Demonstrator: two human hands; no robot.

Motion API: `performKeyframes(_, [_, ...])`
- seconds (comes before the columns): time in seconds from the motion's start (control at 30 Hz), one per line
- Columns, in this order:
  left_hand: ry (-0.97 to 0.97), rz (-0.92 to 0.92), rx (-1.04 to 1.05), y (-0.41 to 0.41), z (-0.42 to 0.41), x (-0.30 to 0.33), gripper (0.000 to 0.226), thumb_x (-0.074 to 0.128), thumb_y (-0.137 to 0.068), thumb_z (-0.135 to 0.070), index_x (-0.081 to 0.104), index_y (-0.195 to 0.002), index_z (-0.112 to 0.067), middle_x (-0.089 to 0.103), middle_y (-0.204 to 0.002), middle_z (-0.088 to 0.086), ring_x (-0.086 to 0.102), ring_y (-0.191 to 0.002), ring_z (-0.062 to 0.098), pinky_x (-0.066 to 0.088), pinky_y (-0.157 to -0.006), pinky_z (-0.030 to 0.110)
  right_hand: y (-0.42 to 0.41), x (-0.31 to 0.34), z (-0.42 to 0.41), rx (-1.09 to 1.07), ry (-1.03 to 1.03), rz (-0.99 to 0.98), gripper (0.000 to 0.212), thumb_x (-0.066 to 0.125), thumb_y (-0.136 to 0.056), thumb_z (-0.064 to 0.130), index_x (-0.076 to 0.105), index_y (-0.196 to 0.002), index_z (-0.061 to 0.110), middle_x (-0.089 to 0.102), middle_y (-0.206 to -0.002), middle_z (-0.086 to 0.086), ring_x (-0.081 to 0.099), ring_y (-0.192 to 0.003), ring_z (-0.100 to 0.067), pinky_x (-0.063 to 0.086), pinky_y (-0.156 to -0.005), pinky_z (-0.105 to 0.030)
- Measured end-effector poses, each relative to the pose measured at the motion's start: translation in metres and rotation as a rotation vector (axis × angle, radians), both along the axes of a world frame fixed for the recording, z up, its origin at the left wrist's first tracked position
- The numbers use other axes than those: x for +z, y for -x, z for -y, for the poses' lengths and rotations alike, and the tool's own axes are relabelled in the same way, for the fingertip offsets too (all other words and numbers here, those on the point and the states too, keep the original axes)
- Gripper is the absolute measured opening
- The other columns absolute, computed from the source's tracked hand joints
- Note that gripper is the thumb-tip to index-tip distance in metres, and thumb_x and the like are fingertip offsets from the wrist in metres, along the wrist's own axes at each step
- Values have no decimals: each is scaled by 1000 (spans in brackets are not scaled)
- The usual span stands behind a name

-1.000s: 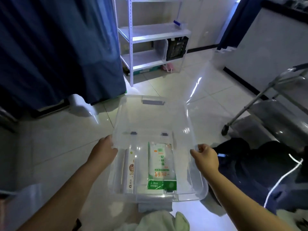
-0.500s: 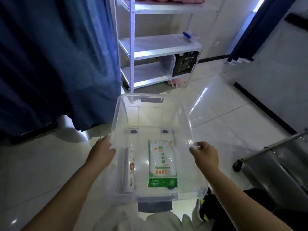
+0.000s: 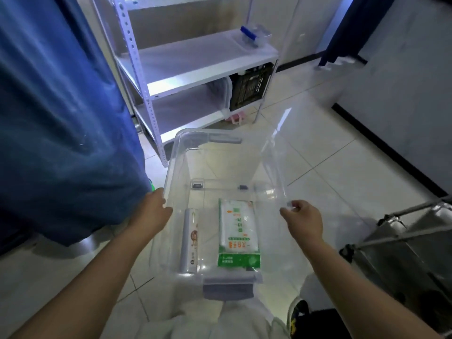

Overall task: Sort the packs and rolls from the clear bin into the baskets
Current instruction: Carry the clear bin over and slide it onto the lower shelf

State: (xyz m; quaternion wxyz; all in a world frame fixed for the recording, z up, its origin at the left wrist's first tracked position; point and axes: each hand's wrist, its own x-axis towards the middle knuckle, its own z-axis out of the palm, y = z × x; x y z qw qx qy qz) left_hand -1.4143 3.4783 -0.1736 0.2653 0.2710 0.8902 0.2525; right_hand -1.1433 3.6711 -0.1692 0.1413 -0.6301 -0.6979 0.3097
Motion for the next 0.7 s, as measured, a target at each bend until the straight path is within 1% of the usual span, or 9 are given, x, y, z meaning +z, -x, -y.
performKeyframes(0.07, [6, 8, 28, 11, -42, -10, 12, 57, -77, -9, 47, -85, -10, 58, -88, 7, 52, -71, 24, 33, -49, 24, 19, -10, -47, 26, 13, -2, 26, 67, -76, 25, 66, -97, 10, 59, -67, 4, 58, -62, -16, 51, -63, -34])
performKeyframes(0.1, [13, 20, 49, 17, -62, -13, 14, 57, -78, -8, 49, -90, -8, 60, -93, 10, 53, -76, 26, 31, -49, 25, 29, -14, -71, 40, 18, 1, 27, 68, -75, 25, 66, -98, 10, 58, -67, 4, 57, -61, -14, 49, -61, -32])
performKeyframes(0.17, [36, 58, 100, 29, -102, -18, 29, 57, -81, -9, 51, -109, -3, 61, -108, 15, 57, -91, 32, 33, -51, 25, 48, -19, -118, 53, 28, 12, 31, 69, -75, 25, 66, -101, 10, 55, -64, 8, 54, -59, -11, 41, -57, -26])
performKeyframes(0.23, [34, 102, 154, 41, -137, -22, 37, 56, -82, -7, 49, -118, -1, 60, -114, 19, 57, -98, 37, 36, -52, 25, 67, -21, -162, 78, 34, 12, 31, 69, -74, 25, 66, -101, 12, 53, -60, 14, 53, -56, -7, 36, -51, -21])
performKeyframes(0.3, [38, 114, 194, 55, -169, -27, 37, 56, -82, -6, 48, -117, 2, 59, -114, 22, 57, -98, 40, 35, -51, 24, 89, -25, -206, 118, 40, 28, 30, 68, -73, 25, 67, -100, 13, 53, -60, 15, 51, -56, -3, 34, -50, -18])
performKeyframes(0.43, [63, 130, 252, 85, -218, -36, 38, 56, -82, -7, 48, -119, -3, 60, -116, 20, 58, -97, 37, 35, -51, 24, 140, -33, -274, 180, 77, 81, 33, 66, -72, 27, 66, -103, 15, 59, -70, 5, 55, -65, -15, 36, -57, -24])
performKeyframes(0.53, [96, 126, 295, 117, -247, -48, 42, 58, -81, -9, 47, -122, -7, 61, -117, 17, 58, -98, 35, 41, -60, 29, 183, -46, -312, 214, 102, 103, 32, 66, -72, 28, 66, -102, 17, 57, -66, 10, 53, -62, -11, 33, -52, -21])
performKeyframes(0.6, [112, 142, 311, 142, -267, -59, 42, 58, -81, -9, 48, -121, -9, 61, -116, 16, 58, -97, 35, 45, -67, 32, 213, -57, -333, 225, 111, 117, 30, 67, -72, 27, 67, -100, 16, 57, -66, 9, 53, -61, -12, 33, -52, -21])
performKeyframes(0.7, [133, 178, 315, 185, -294, -77, 41, 57, -81, -9, 47, -121, -9, 62, -115, 15, 59, -94, 33, 44, -69, 32, 256, -75, -358, 237, 121, 162, 24, 65, -72, 25, 67, -93, 16, 55, -63, 8, 52, -58, -13, 30, -48, -19])
